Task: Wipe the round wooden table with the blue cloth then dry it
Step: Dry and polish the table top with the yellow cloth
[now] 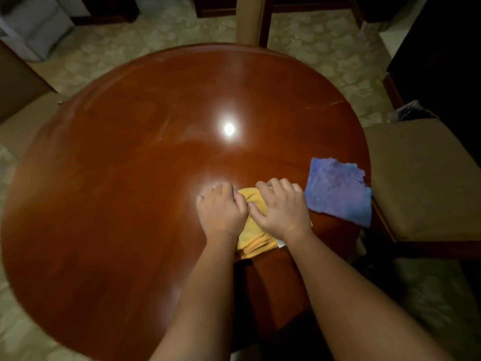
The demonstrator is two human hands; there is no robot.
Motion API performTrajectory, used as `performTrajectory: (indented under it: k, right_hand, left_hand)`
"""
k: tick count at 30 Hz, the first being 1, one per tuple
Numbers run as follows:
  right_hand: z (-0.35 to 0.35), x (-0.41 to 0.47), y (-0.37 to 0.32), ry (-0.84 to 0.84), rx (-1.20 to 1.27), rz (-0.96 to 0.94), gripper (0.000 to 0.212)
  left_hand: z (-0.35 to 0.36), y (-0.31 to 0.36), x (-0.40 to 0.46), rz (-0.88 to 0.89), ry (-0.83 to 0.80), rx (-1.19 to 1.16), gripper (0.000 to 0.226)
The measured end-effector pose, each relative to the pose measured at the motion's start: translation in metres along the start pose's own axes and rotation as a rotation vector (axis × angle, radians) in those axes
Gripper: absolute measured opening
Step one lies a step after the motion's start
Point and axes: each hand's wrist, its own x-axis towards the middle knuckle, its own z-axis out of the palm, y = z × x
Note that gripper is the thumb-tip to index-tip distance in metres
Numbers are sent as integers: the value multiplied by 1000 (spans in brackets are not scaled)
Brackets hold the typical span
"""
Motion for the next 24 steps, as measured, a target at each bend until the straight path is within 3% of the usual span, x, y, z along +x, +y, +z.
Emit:
performTrajectory:
  k: [6,12,20,24]
  right_hand:
    - [15,64,17,63,-14,111,47]
    - [29,119,37,81,-34,156,49]
    - [27,117,33,67,-66,158,51]
    - [21,81,17,68,-56,132,48]
  left_hand:
    - [25,7,82,133,-7,27,36]
    - [45,17,143,156,-11,-6,37]
    - [39,14,143,196,-64,8,46]
    - [26,3,108,197,-97,23,37]
